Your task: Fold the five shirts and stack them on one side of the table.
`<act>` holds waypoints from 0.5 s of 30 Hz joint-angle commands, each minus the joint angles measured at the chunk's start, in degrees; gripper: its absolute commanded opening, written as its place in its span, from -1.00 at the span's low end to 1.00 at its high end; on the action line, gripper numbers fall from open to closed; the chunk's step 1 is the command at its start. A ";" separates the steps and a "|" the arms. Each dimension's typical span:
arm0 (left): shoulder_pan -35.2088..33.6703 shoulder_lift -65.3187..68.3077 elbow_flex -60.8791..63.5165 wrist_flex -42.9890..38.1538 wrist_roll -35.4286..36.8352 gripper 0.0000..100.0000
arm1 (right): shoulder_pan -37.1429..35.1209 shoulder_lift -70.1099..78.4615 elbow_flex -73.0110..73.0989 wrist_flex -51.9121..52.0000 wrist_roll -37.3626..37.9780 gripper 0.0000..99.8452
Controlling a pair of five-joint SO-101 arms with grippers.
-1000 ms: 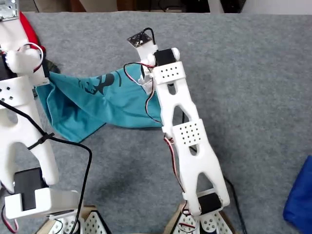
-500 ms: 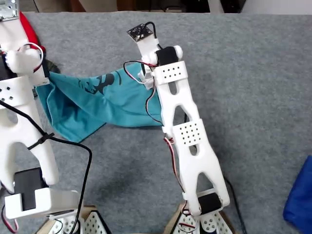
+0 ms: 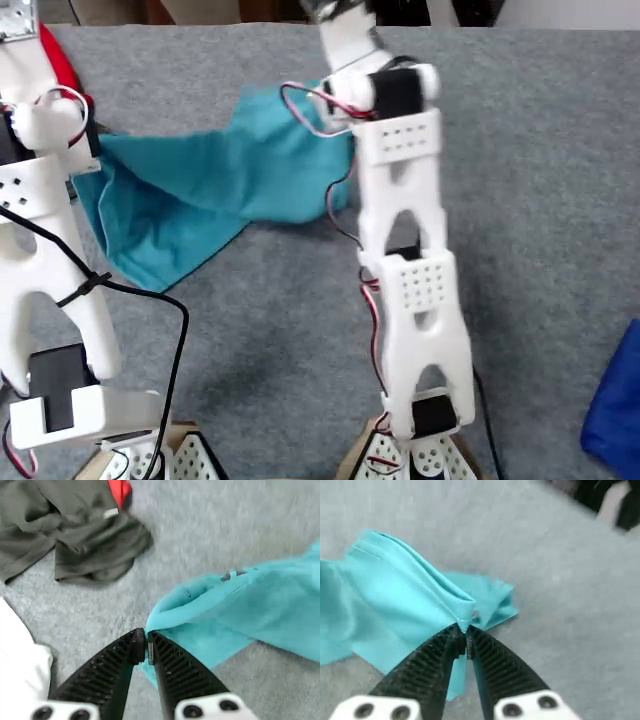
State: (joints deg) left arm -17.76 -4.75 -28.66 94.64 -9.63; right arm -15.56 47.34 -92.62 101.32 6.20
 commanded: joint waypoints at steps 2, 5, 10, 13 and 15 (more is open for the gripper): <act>-0.70 -0.92 -0.88 -5.63 4.48 -0.96 | 3.21 -15.60 -1.63 0.79 0.35 -0.99; -0.44 -0.92 -4.48 -5.71 5.19 -0.96 | 5.49 -22.81 -1.63 0.70 0.44 -0.99; -0.26 -0.92 -16.26 -5.19 5.01 -0.96 | 9.63 -33.10 -1.10 -0.88 3.16 -0.99; -0.26 -0.92 -23.12 -5.19 4.92 -0.96 | 12.00 -38.37 -1.10 -2.29 4.48 -0.99; -0.26 -0.92 -28.13 -4.04 4.84 -0.96 | 13.49 -41.54 -1.01 -2.99 4.48 -0.99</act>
State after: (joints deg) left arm -17.93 -4.75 -48.26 90.33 -4.97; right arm -4.57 12.09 -92.79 100.26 9.89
